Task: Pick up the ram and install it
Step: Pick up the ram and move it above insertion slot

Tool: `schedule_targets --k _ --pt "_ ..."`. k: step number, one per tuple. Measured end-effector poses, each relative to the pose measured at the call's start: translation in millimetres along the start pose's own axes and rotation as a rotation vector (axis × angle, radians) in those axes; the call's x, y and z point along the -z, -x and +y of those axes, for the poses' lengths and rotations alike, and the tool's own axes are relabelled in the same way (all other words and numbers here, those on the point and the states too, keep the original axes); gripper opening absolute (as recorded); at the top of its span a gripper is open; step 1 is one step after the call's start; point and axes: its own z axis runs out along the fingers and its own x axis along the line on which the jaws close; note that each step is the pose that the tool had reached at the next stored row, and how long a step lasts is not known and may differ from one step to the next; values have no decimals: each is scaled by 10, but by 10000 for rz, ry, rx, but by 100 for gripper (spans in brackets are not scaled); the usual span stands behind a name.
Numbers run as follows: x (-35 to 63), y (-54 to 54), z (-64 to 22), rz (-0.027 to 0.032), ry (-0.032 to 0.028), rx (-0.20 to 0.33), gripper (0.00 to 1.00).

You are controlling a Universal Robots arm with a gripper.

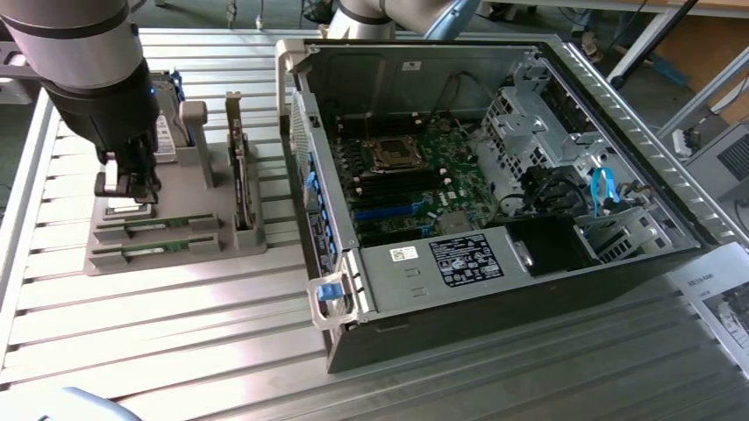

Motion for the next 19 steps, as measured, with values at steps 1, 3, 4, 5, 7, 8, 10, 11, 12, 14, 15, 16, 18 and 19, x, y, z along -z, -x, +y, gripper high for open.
schedule_targets --k 1,3,4,5,7,8,10,11,12,14,15,16,18,19 --pt "1 -12 -2 2 1 0 24" --pt "1 -37 -5 1 2 0 24" --pt "2 -50 -7 2 1 0 24" --pt "1 -63 -8 1 1 0 24" --pt "2 -93 -12 2 2 0 24" --pt "2 -107 -14 1 1 0 24" --pt "3 -138 -18 1 2 0 24" --pt "3 -155 -20 2 2 0 24" --pt "4 -172 -23 2 2 1 24" --pt "4 -208 -27 2 2 1 24" --pt "4 -222 -29 0 2 0 24" --pt "4 -238 -31 0 2 0 24" --pt "4 -266 -35 -2 1 0 24" --pt "4 -278 -37 -2 2 0 24"
